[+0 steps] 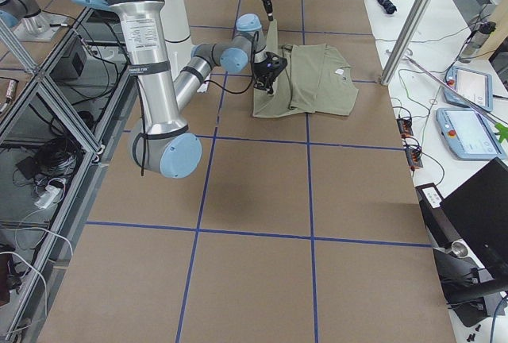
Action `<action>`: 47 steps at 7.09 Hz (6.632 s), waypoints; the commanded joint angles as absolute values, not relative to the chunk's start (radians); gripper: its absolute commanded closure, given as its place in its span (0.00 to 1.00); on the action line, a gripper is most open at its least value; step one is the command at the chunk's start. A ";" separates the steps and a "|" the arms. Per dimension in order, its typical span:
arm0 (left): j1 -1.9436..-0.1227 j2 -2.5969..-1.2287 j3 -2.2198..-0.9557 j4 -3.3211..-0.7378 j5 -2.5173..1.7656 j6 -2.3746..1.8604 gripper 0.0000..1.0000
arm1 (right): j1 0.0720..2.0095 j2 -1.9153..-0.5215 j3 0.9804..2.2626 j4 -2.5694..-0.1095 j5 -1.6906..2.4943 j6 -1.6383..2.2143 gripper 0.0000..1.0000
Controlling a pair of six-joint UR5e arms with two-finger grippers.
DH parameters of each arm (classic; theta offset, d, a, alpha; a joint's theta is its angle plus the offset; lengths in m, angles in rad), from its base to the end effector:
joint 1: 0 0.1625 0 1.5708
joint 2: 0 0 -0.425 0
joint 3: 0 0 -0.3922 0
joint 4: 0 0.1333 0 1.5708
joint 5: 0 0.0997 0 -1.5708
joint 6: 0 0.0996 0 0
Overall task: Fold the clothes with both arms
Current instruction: 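Lift the hem with both grippers and fold it over toward the collar, then release the hem at the collar and bring the right gripper to the near folded corner, then grasp the near folded corner with the right gripper and pull it toward its side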
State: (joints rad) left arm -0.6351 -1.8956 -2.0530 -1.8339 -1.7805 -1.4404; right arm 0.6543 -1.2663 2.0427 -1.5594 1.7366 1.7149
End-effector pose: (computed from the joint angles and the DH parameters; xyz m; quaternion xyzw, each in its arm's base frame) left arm 0.3681 -0.4111 0.2413 0.1059 0.5040 -0.1619 0.8417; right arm -0.3631 -0.4257 0.2918 0.0225 -0.3894 0.3284 0.8602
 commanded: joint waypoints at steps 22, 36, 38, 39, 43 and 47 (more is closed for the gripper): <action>-0.880 -2.108 -1.362 -2.461 -1.950 -1.256 0.38 | 0.769 -1.081 1.564 -1.220 1.936 1.689 0.00; -0.894 -2.105 -1.362 -2.457 -1.947 -1.256 0.38 | 0.657 -1.213 1.646 -1.220 1.888 1.815 0.81; -0.903 -2.105 -1.362 -2.454 -1.945 -1.256 0.38 | 0.657 -1.210 1.647 -1.220 1.897 1.813 1.00; -0.907 -2.105 -1.362 -2.454 -1.945 -1.255 0.38 | 0.657 -1.210 1.649 -1.220 1.899 1.812 1.00; -0.908 -2.103 -1.384 -2.450 -1.950 -1.256 0.38 | 0.658 -1.229 1.686 -1.220 1.902 1.810 1.00; -0.908 -2.089 -1.400 -2.450 -1.950 -1.258 0.38 | 0.660 -1.261 1.733 -1.221 1.901 1.813 1.00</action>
State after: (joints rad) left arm -0.9086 -2.0953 -1.3912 -2.4498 -1.9487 -1.2570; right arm 0.6591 -1.2377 1.7013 -1.2209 1.9030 1.8115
